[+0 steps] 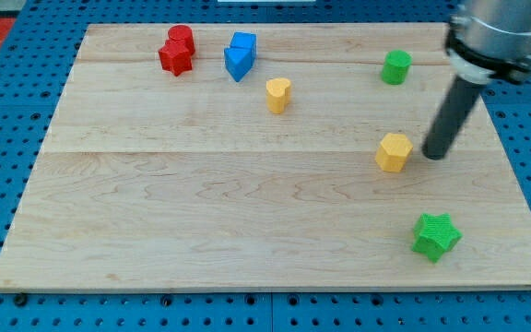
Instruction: Place yellow blocks in a vertical line
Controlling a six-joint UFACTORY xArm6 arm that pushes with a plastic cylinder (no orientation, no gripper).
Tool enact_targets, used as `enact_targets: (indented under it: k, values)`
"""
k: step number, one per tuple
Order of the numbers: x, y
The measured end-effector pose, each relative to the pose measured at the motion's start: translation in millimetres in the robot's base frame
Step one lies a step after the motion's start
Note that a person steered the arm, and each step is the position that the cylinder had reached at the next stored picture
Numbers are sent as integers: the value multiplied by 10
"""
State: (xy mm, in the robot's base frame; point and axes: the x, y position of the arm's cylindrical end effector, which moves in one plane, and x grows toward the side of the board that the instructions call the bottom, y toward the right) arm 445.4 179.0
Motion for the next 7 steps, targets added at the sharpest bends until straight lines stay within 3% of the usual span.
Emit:
enact_targets:
  k: [2, 4, 5, 6, 7]
  values:
    - [4, -1725]
    - [-692, -887]
    - [-1178, -952]
    - [-1336, -1336]
    - [-1121, -1678]
